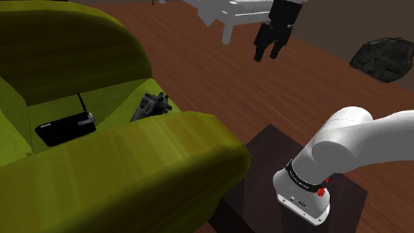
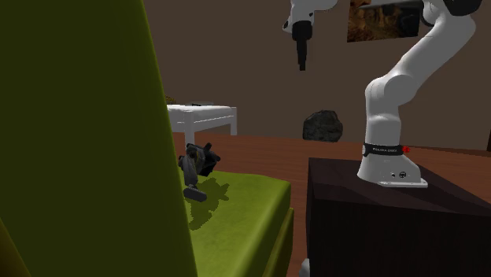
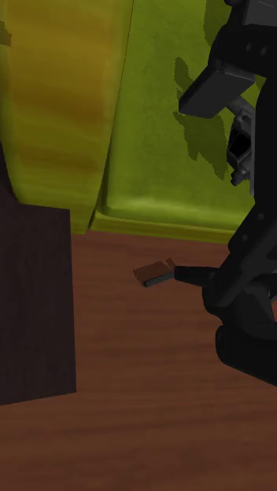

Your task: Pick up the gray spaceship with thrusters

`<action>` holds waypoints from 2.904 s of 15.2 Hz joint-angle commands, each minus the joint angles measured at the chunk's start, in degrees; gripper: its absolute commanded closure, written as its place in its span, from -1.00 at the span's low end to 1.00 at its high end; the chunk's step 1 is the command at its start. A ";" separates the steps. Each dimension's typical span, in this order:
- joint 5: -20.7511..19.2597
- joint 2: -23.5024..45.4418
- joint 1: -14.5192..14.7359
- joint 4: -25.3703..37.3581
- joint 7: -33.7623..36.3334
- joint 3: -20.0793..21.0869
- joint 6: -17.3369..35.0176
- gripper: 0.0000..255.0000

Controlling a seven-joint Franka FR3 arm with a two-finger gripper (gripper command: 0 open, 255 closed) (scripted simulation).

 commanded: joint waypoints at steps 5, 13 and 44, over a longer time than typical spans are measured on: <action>4.19 -0.71 0.36 -6.61 5.75 3.27 8.35 -1.00; 13.05 3.60 2.30 -15.42 16.16 10.85 27.33 -1.00; -3.03 69.73 22.24 14.73 73.81 9.96 88.54 -1.00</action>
